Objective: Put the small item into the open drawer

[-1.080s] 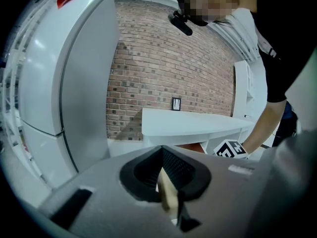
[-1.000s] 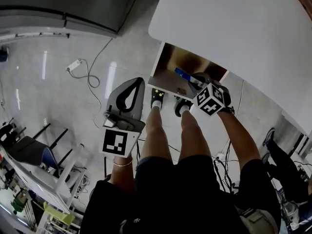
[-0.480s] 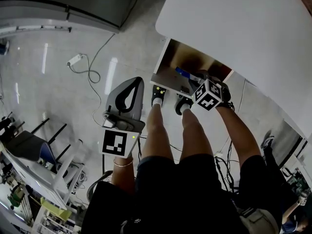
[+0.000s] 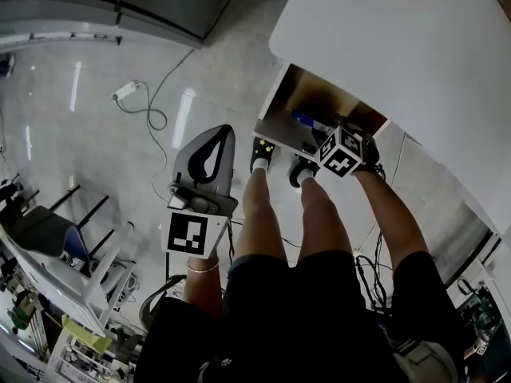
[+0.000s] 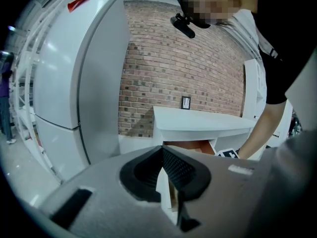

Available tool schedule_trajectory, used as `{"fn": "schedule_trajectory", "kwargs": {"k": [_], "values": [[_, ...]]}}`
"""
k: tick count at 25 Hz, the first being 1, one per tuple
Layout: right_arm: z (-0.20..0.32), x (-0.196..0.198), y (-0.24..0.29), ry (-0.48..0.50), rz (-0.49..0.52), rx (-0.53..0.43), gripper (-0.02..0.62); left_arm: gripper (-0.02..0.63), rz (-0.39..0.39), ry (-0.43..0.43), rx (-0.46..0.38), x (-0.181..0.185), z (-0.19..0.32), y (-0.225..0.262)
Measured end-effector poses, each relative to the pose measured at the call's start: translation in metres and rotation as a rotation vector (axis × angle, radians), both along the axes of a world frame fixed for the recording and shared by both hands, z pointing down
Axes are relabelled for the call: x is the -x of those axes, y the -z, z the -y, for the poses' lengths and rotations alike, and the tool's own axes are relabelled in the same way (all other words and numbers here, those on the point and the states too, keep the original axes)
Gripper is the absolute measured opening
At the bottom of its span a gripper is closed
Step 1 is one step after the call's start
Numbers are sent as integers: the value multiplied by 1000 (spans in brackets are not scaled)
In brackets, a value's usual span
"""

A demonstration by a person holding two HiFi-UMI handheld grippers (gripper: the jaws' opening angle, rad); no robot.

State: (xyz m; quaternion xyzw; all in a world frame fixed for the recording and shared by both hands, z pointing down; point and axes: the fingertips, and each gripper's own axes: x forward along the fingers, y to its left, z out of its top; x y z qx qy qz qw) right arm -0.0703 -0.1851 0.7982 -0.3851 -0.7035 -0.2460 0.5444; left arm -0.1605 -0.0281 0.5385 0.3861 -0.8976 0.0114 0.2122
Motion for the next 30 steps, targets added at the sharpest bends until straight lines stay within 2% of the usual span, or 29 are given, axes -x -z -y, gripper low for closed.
{"fn": "schedule_trajectory", "kwargs": {"k": [20,30], "values": [[0,6,-19,20,-48,-52,97,-9,-20,22,7,7,-5,-5],[-2,6,-19,-15,-50,-18,117,-9,-34,27,2,7,-6,-9]]}}
